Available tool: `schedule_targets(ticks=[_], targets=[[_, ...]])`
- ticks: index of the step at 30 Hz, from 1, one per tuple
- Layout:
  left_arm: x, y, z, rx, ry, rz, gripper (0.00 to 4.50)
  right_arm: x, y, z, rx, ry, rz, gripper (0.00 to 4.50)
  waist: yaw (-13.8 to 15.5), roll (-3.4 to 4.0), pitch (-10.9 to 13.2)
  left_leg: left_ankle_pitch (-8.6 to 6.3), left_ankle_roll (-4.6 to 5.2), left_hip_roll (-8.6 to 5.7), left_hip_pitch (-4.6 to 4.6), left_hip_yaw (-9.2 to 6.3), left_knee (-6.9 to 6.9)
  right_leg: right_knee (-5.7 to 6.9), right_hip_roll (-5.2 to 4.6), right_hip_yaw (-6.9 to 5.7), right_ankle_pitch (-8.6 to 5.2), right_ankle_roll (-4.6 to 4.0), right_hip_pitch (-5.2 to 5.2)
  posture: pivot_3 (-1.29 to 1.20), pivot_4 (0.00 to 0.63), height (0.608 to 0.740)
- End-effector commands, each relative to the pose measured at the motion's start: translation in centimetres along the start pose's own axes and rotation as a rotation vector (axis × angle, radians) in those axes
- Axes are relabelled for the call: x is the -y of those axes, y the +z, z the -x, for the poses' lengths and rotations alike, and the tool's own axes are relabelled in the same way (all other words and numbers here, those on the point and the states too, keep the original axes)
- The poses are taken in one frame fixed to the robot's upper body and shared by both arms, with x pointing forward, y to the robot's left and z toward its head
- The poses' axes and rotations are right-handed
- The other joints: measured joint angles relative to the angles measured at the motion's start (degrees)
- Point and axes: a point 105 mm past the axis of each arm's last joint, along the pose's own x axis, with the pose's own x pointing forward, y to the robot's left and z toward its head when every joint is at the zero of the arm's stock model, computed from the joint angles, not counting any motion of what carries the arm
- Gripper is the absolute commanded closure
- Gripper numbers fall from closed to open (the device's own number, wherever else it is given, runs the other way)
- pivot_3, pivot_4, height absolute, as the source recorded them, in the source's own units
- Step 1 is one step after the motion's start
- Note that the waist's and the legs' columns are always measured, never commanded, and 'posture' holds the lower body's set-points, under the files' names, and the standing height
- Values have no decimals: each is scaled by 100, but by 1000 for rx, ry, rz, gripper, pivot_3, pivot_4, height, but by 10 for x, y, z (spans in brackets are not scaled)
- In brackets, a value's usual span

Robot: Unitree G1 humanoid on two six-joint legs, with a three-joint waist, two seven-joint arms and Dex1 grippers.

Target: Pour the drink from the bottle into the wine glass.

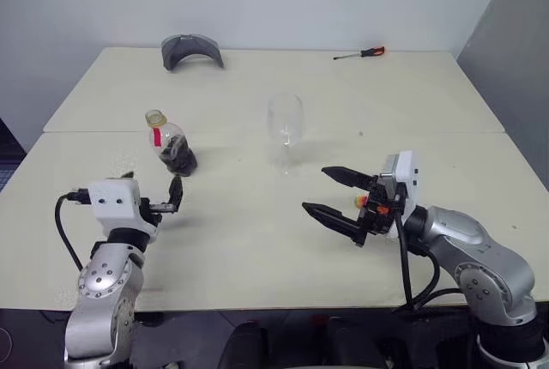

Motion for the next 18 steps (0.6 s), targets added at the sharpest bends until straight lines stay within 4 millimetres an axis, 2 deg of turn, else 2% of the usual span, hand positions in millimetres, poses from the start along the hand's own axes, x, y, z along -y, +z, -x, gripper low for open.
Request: schedule_targets(ticks=[1,4,8,18], targets=[[-7,9,-4,31,-17,-17,0,-10,9,0,19,79,82,26,2,0,0,0,0,-1,0,-1,0,0,0,-1,0,0,0,0,150,740],[-11,15,-14,45,-26,-12,0,-13,17,-1,64,123,39,26,19,-1,0,0,0,-1,-2,-1,0,-2,-1,-1,0,0,0,0,150,740],[-12,21,-22,64,-25,-6,0,-11,15,-3,58,146,76,26,21,-2,0,0,0,0,0,0,2,2,0,-1,1,0,1,0,150,740],[-10,27,-26,69,-59,-2,0,-10,11,-9,66,139,99,26,25,-2,0,1,-1,1,-2,-1,3,1,-2,-1,1,0,0,0,150,740]])
